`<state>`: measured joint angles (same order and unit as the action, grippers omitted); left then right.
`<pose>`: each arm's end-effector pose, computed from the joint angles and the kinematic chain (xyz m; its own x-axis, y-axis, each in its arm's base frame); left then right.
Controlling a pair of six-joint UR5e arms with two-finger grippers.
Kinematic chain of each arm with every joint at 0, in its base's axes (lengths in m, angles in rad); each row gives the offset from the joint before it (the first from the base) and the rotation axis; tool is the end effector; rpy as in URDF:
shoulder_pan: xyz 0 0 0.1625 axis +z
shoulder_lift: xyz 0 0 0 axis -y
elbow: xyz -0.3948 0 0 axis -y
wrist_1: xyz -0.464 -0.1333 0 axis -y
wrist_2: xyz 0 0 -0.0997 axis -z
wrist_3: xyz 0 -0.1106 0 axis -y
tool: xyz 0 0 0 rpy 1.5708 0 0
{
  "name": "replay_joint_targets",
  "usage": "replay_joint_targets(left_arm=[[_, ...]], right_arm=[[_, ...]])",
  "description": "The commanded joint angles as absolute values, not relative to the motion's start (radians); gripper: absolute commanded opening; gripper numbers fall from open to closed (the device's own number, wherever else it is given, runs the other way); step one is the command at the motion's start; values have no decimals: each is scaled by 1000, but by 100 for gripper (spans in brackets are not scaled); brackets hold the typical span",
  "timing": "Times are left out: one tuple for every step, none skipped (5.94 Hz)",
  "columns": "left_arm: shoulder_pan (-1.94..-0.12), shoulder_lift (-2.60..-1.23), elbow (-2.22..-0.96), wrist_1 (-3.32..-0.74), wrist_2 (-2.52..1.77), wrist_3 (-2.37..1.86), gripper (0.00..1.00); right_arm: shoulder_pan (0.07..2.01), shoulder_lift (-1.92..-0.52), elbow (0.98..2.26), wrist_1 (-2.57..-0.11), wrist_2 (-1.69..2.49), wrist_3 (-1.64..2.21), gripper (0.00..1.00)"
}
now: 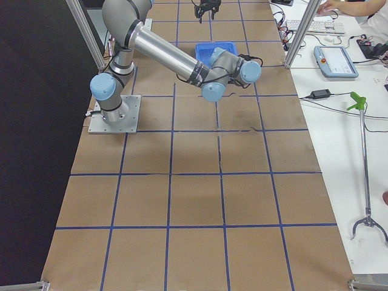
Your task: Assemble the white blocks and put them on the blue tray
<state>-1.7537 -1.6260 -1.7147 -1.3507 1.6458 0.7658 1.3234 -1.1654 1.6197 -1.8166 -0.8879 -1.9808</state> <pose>-0.2282 -0.5462 0.3567 -0.5810 0.8110 -0.0685 0.8109 0.5840 0.0368 0.0371 -0.6823 0.2171 0.0673 -0.9961 0.0563 -0.7560 -0.0877 -0.6487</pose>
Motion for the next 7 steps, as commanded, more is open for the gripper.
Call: replay_joint_targets(left_arm=[[-1694, -1536, -1701, -1413, 1643, 492, 97], [-1686, -1514, -1686, -1416, 1658, 406, 98], [-1686, -1490, -1689, -1461, 1654, 308, 98], [-1683, -1479, -1684, -1460, 1649, 252, 99], [-1674, -1470, -1684, -1468, 1654, 250, 99], [-1666, -1456, -1686, -1476, 1655, 250, 99], [-1649, -1457, -1684, -1477, 1654, 250, 99]], right_arm=[[1467, -1160, 1717, -2089, -874, -1736, 28], [1526, -1158, 1786, -2220, -874, -1629, 28], [1586, -1146, 1839, -2355, -874, -1547, 28], [1623, -1096, 1847, -2476, -880, -1460, 28], [1641, -1030, 1847, -2568, -888, -1438, 28], [1643, -1003, 1848, -2588, -890, -1436, 28], [1644, -1002, 1853, -2585, -891, -1436, 28]])
